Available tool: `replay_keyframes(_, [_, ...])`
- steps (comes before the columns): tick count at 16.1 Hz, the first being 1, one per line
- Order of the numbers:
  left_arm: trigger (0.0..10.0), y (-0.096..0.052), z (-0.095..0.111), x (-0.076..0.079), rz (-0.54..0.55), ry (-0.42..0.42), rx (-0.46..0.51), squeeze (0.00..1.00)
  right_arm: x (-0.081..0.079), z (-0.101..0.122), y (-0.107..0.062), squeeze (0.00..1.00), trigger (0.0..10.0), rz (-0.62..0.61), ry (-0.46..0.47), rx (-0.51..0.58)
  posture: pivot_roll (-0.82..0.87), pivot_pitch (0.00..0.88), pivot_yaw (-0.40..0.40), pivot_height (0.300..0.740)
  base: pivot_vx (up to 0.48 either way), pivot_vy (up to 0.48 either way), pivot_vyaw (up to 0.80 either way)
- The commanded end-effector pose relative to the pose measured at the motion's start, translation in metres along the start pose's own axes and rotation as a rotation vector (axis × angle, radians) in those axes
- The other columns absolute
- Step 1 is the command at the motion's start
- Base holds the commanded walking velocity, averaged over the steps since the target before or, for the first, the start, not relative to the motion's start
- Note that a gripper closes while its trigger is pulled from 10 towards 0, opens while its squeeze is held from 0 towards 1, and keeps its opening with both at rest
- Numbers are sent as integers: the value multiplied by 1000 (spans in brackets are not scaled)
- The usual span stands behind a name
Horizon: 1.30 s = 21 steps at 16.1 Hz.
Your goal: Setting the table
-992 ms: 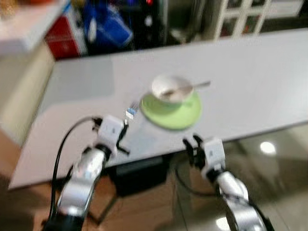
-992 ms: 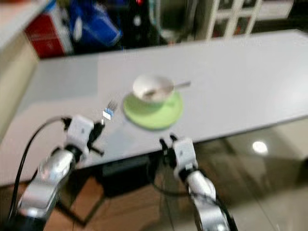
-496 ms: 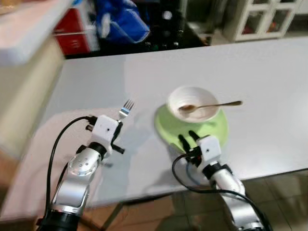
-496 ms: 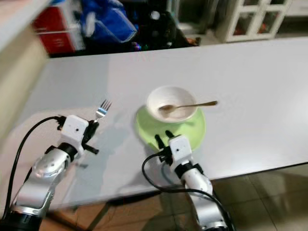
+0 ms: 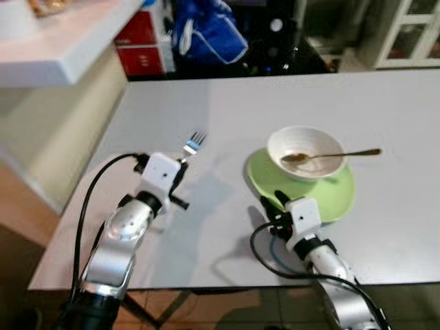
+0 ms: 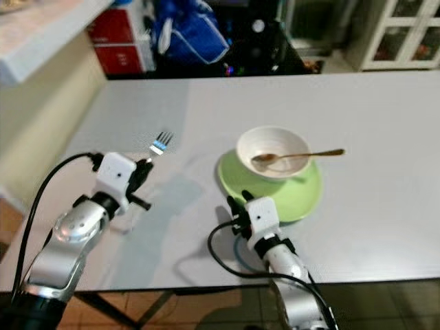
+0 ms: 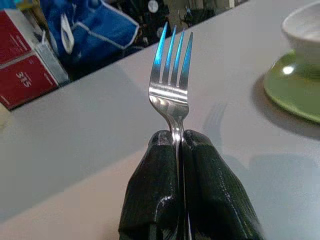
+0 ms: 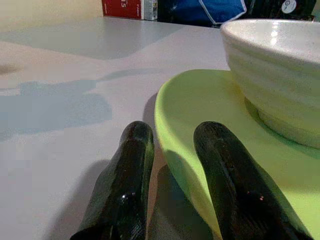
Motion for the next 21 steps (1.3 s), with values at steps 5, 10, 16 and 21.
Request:
replay_keyframes(5, [10000, 5, 8, -4, -52, 17, 14, 0, 5, 3, -2, 0, 10000, -27, -2, 15, 63, 0, 78, 740, 0, 0, 0])
replay_keyframes(10, [10000, 11, 23, -12, -140, 54, 49, 0, 27, 14, -6, 0, 10000, -147, -9, 59, 42, 0, 93, 740, 0, 0, 0])
replay_keyframes(16, [10000, 22, 58, -20, -251, 119, 130, 0, 28, -1, -12, 0, 10000, -187, -18, 3, 19, 0, 112, 740, 0, 0, 0])
replay_keyframes(21, [10000, 30, 47, -19, -258, 94, 95, 0, 65, 26, -34, 0, 10000, -185, -93, 26, -29, 0, 129, 740, 0, 0, 0])
Point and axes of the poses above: a point about 5 cm out from each wrist's last joint towards the gripper, its own y axis pointing out of the wrist towards the gripper, its own z axis along the axis of the wrist's last joint, x = y × z, the point moved 2 cm from there along y, pointing out of the wrist towards the gripper, and after that the axes turned 5 degrees about y, right-handed, at the moved point
